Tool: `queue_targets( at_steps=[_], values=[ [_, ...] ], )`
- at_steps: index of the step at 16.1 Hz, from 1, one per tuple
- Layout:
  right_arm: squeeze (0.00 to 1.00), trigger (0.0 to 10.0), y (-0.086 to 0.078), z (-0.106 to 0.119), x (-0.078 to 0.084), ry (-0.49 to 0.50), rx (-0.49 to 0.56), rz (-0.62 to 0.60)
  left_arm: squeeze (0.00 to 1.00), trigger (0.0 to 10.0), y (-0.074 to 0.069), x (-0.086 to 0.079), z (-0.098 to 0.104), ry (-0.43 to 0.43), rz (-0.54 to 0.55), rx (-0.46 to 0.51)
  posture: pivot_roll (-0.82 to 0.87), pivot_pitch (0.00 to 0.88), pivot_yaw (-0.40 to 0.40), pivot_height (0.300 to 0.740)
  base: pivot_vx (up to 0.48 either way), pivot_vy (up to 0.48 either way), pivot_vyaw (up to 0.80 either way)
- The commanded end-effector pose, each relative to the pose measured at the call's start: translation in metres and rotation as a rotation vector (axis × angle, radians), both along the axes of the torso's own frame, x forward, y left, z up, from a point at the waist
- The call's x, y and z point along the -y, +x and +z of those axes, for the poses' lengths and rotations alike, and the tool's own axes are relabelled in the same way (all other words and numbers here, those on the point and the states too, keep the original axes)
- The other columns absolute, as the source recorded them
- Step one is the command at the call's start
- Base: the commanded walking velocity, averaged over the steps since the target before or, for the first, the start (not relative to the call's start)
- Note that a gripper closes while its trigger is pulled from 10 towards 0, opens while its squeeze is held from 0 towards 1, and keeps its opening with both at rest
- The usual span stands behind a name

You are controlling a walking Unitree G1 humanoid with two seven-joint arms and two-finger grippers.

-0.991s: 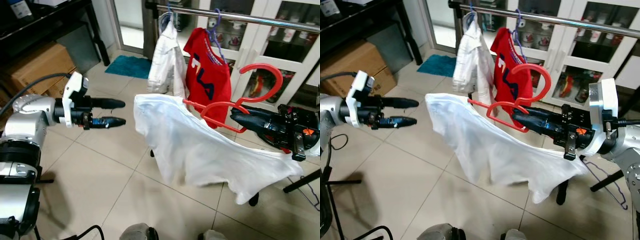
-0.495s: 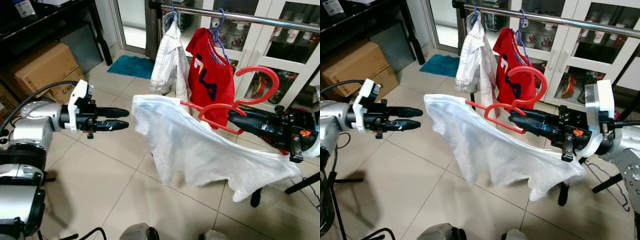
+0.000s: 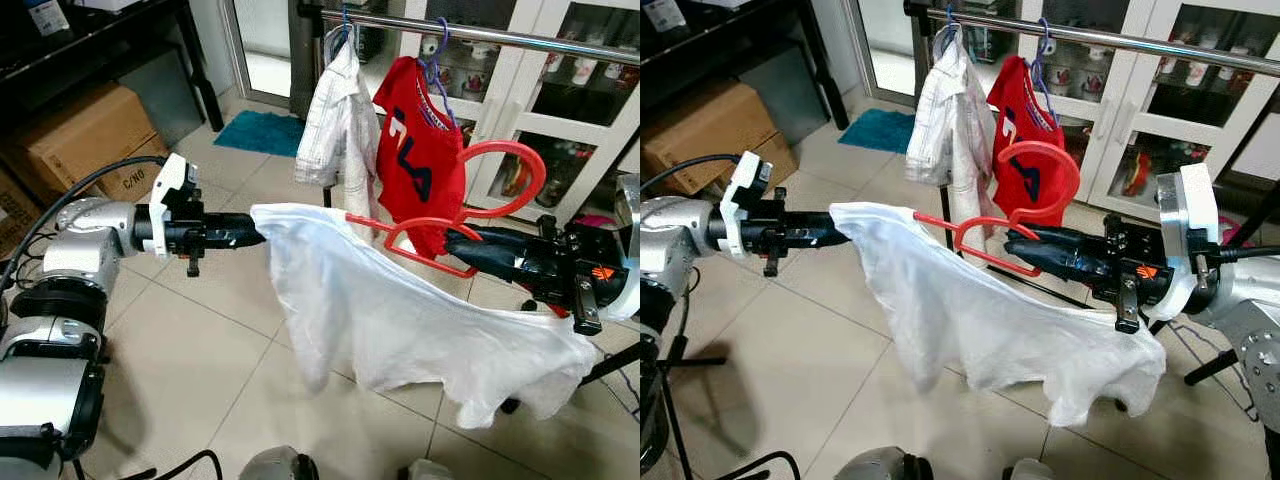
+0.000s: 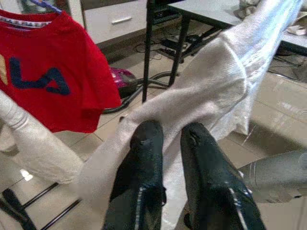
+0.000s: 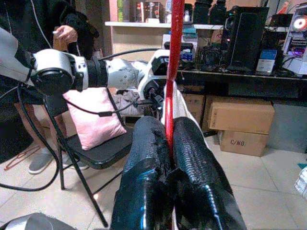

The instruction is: Hang hanger

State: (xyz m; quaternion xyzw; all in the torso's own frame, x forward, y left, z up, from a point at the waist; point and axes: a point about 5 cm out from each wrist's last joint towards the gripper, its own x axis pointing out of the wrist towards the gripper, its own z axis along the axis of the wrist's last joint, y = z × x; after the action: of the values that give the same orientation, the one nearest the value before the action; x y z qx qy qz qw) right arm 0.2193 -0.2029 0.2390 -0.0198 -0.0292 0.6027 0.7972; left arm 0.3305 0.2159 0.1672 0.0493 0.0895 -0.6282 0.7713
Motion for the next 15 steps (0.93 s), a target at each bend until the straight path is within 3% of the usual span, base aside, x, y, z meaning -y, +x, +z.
queue_targets(
  at_steps=[1,9,13,15],
  values=[
    [0.0,0.0,-0.003,0.004,-0.004,0.0,0.02,0.034,0.0,0.0,0.002,-0.001,0.006,-0.008,0.002,0.014,-0.11,0.0,0.127,0.74,0.0,0.0,0.0],
    [0.0,0.0,-0.002,0.003,-0.005,0.0,0.019,0.03,0.0,0.0,-0.004,0.002,0.001,-0.042,-0.022,-0.015,-0.11,0.0,0.125,0.74,0.0,0.0,0.0],
    [0.0,0.0,-0.003,-0.003,-0.005,-0.007,0.004,0.009,0.0,0.0,-0.006,-0.009,0.01,-0.1,0.057,0.015,-0.11,0.0,0.127,0.74,0.0,0.0,0.0],
    [0.0,0.0,0.003,-0.019,0.001,-0.024,-0.009,-0.083,0.0,0.0,-0.01,-0.029,0.02,-0.155,0.175,0.058,-0.11,0.0,0.127,0.74,0.0,0.0,0.0]
  ],
)
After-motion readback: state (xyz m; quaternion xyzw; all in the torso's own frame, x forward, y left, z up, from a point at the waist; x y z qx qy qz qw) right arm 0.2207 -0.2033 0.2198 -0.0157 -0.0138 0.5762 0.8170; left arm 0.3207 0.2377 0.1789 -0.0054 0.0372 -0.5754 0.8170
